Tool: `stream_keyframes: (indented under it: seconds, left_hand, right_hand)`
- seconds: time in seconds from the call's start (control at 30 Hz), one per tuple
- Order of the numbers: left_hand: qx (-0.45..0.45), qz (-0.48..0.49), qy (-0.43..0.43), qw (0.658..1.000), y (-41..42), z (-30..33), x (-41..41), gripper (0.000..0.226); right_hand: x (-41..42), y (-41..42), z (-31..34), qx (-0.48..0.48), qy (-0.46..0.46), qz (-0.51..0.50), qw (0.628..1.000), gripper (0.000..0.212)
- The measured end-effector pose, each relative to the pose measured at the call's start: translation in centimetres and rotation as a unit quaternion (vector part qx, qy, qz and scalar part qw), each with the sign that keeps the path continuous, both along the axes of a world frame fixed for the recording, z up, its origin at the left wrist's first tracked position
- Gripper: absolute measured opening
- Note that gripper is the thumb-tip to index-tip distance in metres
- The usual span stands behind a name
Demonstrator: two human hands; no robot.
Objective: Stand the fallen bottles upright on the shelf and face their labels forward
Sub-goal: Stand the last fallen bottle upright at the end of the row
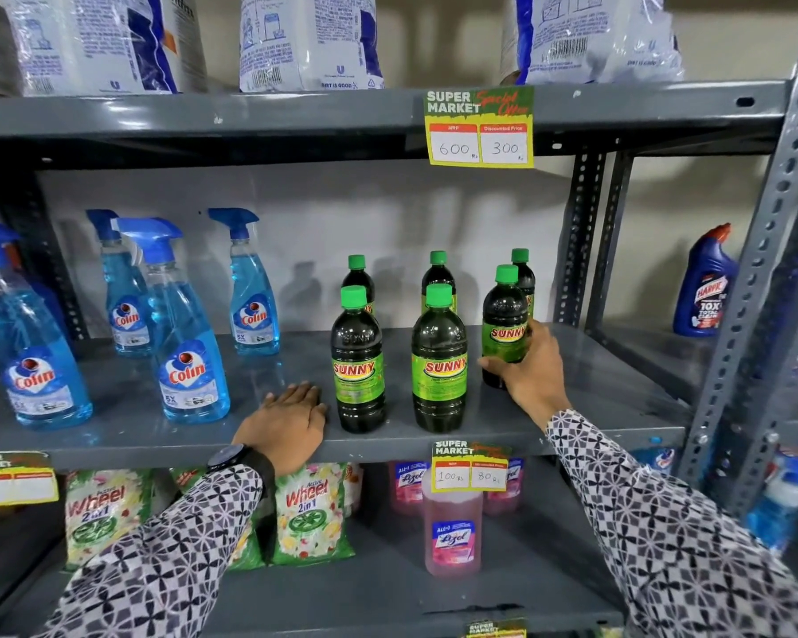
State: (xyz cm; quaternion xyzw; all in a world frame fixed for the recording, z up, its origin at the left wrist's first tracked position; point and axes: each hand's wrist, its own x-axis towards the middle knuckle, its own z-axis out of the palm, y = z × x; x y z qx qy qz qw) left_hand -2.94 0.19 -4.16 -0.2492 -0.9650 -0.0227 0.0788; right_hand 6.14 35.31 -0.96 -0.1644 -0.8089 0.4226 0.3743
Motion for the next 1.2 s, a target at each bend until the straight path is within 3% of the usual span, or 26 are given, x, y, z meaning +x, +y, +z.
stream_keyframes:
  seconds: [0.1, 0.23, 0.4, 0.57, 1.07, 1.2]
  left_hand:
    - [-0.004, 0.002, 0.001, 1.000, -0.1, -0.2, -0.2, 0.075]
    - [0.010, 0.012, -0.009, 1.000, 0.3, 0.1, 0.2, 0.060]
    - [0.000, 0.008, -0.011, 1.000, 0.0, 0.1, 0.1, 0.067]
    - [0.017, 0.014, -0.015, 1.000, 0.3, 0.2, 0.2, 0.059]
    - [0.035, 0.011, -0.034, 0.999, 0.2, 0.7, 0.8, 0.060]
    - [0.060, 0.012, -0.040, 0.997, 0.1, 0.8, 1.2, 0.060]
  right_hand:
    - [0.2, -0.2, 0.3, -0.002, 0.001, -0.003, 1.000, 0.098]
    - [1.1, -0.3, 0.6, -0.040, -0.012, 0.019, 0.999, 0.082]
    - [3.2, -0.9, 0.9, -0.042, -0.027, 0.029, 0.998, 0.082]
    - [6.6, -1.1, 0.4, -0.022, -0.054, 0.039, 0.998, 0.081]
    - [9.4, -2.7, -0.5, -0.047, -0.022, 0.031, 0.998, 0.081]
    - [9.7, -3.0, -0.5, -0.040, -0.031, 0.038, 0.998, 0.089]
